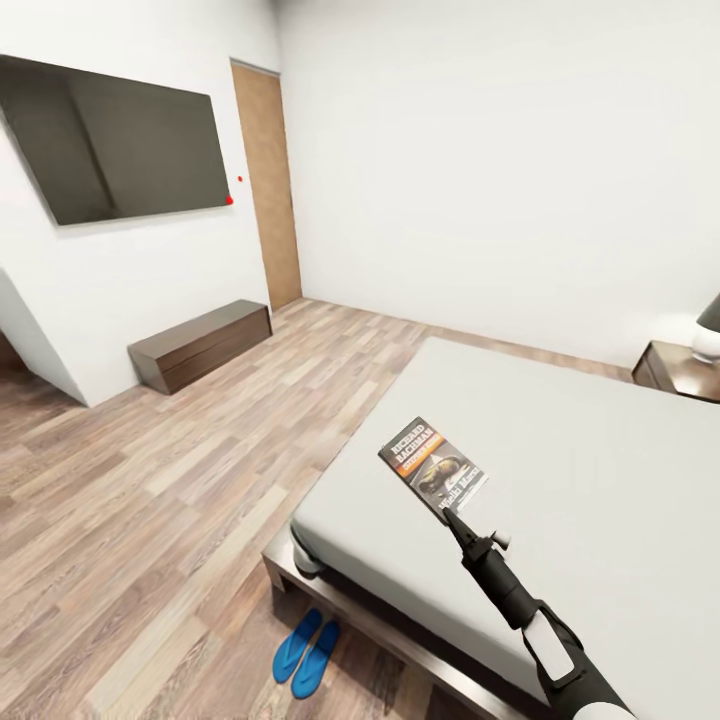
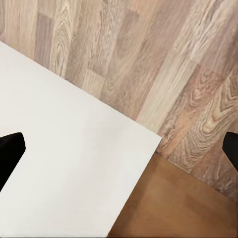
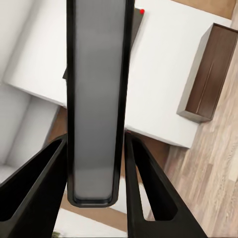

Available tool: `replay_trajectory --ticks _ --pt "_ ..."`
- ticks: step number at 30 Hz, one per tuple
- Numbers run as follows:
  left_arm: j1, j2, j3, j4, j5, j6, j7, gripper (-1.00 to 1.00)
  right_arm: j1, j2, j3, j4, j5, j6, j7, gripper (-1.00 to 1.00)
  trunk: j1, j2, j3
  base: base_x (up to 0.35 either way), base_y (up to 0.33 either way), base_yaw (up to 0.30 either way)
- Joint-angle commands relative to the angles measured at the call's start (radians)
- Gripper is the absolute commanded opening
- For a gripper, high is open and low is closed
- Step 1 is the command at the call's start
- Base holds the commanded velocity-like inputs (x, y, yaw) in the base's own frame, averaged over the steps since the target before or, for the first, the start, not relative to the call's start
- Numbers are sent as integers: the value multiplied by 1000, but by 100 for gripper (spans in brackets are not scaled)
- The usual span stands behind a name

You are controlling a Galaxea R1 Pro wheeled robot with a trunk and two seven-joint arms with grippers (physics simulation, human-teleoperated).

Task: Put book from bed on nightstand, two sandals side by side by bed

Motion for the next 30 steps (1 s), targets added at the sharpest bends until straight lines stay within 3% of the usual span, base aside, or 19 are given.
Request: replay_trajectory --ticks 1,10,21,30 --pt "-1 0 -8 0 6 -2 3 100 -1 1 -4 -1 -3 11 3 -100 1 -2 -2 0 6 291" --pt "-1 -2 -9 -1 5 -3 -6 100 -1 1 -3 0 -2 11 3 -100 1 -2 -2 0 2 291" --pt "-9 -1 -6 -4 6 -2 -76 100 -1 1 -2 0 -2 11 3 -100 1 -2 -2 0 0 291" --pt "-52 -17 -7 -63 6 3 -89 100 -1 2 -2 0 -2 11 3 -100 1 -2 -2 0 0 291"
